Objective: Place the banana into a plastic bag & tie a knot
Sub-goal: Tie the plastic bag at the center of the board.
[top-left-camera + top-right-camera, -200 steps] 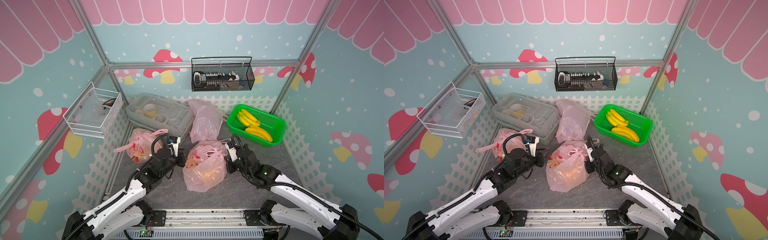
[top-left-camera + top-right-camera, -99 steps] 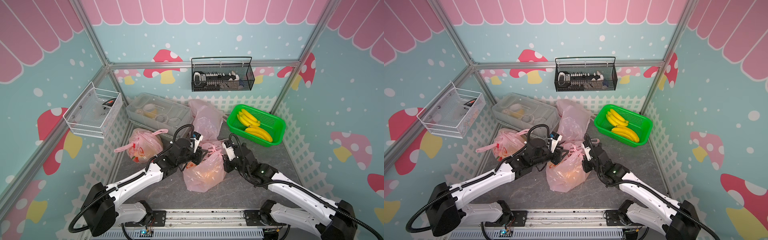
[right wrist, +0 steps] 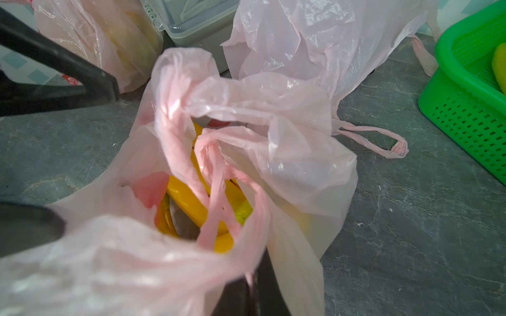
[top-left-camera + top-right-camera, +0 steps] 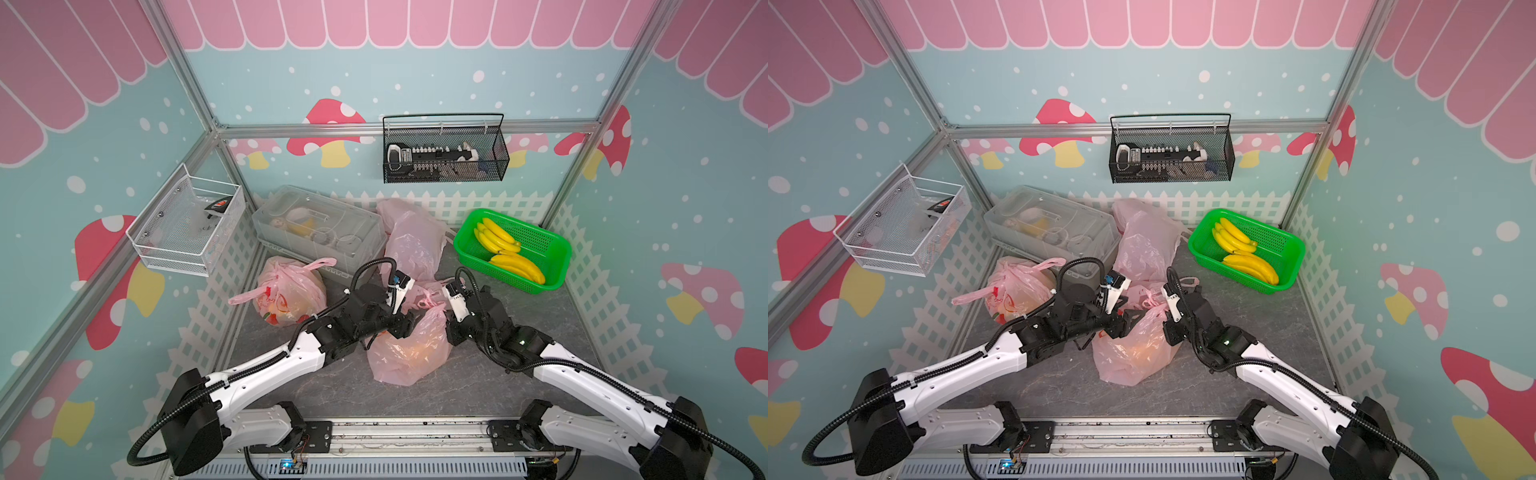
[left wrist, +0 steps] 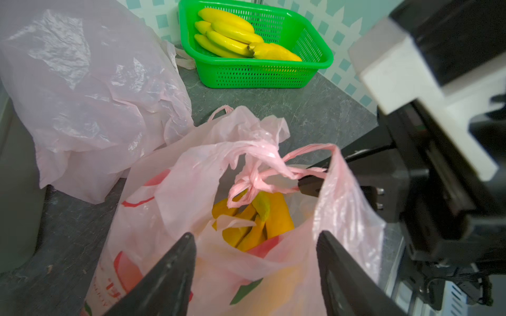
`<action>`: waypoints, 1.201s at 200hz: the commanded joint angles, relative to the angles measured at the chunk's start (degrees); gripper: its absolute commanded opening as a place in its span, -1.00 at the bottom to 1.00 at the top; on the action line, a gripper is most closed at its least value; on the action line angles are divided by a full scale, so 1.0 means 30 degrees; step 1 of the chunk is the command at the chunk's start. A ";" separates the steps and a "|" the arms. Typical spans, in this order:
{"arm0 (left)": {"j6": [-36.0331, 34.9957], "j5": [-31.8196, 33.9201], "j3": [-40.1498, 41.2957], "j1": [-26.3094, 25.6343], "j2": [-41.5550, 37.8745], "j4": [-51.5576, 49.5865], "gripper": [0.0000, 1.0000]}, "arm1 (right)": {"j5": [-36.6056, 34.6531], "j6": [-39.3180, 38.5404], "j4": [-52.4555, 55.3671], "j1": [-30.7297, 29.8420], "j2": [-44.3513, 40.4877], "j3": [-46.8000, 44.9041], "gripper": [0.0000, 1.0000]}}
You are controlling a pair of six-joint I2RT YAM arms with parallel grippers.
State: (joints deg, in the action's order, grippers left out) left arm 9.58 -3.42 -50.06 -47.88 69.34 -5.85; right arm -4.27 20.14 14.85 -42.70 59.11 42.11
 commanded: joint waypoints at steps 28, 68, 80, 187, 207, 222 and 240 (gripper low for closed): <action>-0.0207 0.0592 -0.1371 -0.0408 -0.0245 -0.0749 0.59 | 0.0408 -0.0239 -0.0491 0.0053 -0.0485 0.0583 -1.00; -0.0195 0.0243 -0.2489 -0.1164 0.1349 -0.1287 0.66 | 0.0516 -0.0238 -0.0619 0.0053 -0.0719 0.0503 -1.00; -0.0029 0.0547 -0.2816 -0.1212 0.1863 -0.1469 0.66 | 0.0609 -0.0268 -0.0677 0.0053 -0.0778 0.0476 -1.00; -0.0024 0.2055 -0.4319 -0.1707 0.4427 -0.2189 -0.31 | 0.1509 -0.0224 -0.1274 0.0045 -0.1129 0.0212 -1.00; -0.0137 0.2615 -0.4191 -0.1765 0.4296 -0.2155 -0.61 | 0.1593 -0.0079 -0.1184 0.0053 -0.1171 0.0276 -1.00; -0.0205 0.2762 -0.3974 -0.1765 0.4101 -0.1994 -0.72 | 0.1651 0.0027 -0.1046 0.0053 -0.1338 0.0298 -0.91; -0.0287 0.2892 -0.3642 -0.1765 0.3783 -0.1737 -0.78 | 0.1558 0.0083 -0.0513 0.0053 -0.1720 0.0489 -0.70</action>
State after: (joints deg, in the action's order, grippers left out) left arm 9.58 3.07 -61.23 -53.04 82.46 -11.75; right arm -0.12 20.25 12.47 -42.59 56.05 42.11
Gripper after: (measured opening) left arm 0.126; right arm 0.097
